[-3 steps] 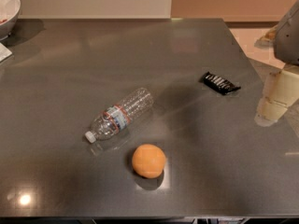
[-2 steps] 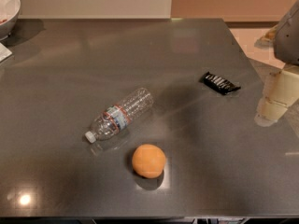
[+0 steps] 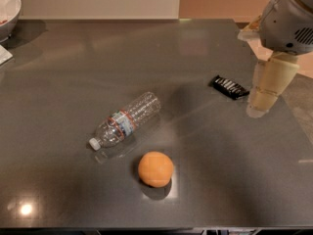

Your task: Place water bottle upright

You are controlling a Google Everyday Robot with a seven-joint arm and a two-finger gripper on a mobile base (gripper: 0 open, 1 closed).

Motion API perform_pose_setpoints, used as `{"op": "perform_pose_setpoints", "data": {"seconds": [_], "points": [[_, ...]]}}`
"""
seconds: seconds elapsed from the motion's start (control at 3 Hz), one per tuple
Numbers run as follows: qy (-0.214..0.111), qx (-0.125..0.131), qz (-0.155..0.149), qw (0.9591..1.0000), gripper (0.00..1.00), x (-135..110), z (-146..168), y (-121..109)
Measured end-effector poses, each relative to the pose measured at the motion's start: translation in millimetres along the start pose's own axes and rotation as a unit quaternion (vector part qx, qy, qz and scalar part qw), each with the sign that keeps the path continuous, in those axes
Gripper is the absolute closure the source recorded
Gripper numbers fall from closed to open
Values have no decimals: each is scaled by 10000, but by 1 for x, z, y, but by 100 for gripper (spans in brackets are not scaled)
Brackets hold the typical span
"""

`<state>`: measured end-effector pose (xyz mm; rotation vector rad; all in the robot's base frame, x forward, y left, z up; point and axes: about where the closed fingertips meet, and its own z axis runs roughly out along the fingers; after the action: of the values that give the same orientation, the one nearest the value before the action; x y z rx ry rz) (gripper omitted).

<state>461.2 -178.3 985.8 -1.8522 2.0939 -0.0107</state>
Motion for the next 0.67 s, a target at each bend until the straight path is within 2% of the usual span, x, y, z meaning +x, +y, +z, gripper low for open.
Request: {"op": "perform_pose_setpoints", "data": {"seconds": [0.33,0.67], "points": [[-255,-110,-585,9979,0,-40,11,-6],[-383,-217,-1223,9915,0,-81,28,-2]]}}
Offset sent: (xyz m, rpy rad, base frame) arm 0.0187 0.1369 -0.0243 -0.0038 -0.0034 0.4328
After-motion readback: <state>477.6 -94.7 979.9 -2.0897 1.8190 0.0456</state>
